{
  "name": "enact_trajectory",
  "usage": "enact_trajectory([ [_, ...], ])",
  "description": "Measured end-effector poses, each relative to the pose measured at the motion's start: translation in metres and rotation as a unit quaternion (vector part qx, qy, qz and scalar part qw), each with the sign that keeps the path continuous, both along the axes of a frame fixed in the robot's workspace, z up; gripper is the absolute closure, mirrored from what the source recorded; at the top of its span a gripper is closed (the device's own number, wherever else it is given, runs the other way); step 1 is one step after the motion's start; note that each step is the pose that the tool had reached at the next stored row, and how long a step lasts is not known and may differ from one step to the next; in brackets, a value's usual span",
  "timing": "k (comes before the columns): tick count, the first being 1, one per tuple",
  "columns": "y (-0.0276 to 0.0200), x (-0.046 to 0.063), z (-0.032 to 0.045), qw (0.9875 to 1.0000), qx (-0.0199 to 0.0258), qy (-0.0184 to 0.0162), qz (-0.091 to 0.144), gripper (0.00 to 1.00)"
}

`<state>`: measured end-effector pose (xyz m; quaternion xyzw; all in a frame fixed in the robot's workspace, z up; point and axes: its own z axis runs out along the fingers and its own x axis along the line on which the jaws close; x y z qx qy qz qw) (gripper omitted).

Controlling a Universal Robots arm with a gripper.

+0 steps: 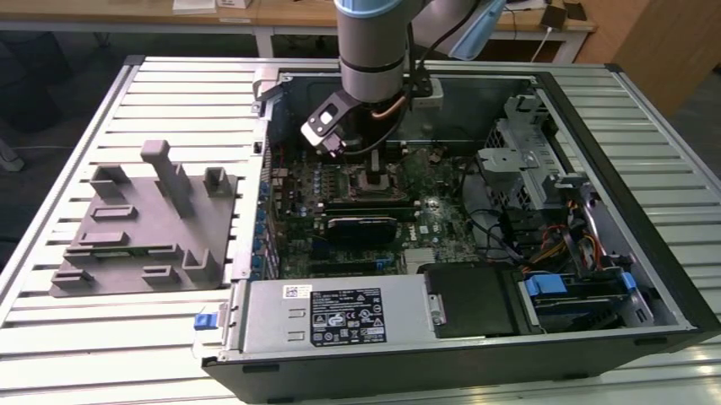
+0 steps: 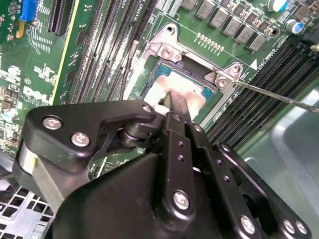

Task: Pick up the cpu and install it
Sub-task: 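Place the cpu into insertion slot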

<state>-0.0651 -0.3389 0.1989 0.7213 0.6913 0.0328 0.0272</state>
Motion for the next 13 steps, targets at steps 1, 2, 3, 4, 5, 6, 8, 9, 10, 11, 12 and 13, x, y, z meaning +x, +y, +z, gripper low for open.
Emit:
enact_trajectory([
  [1,-0.0001,0.0,-0.0001,1.0,-0.0001,0.0001,0.0,0.89],
  [2,-0.0001,0.0,-0.0001,1.0,-0.0001,0.0001,0.0,0.89],
  [3,0.0,0.0,-0.0001,1.0,-0.0001,0.0001,0.0,0.89],
  [4,0.0,0.0,-0.0002,1.0,-0.0001,0.0,0.0,0.89],
  [5,0.0,0.0,-0.0003,1.0,0.0,0.0,0.0,0.89],
  [6,0.0,0.0,-0.0003,1.0,0.0,0.0,0.0,0.89],
  [8,0.0,0.0,-0.0003,1.0,0.0,0.0,0.0,0.89],
  [9,0.0,0.0,-0.0002,1.0,0.0,0.0,0.0,0.89],
  [10,0.0001,0.0001,0.0002,1.0,0.0002,-0.0002,0.0,0.89],
  [11,0.0001,0.0,0.0011,1.0,0.0002,-0.0002,0.0,0.89],
  [12,0.0001,0.0,0.0025,1.0,0.0001,-0.0001,0.0,0.89],
  [13,0.0,0.0,0.0041,1.0,0.0001,0.0,0.0,0.89],
])
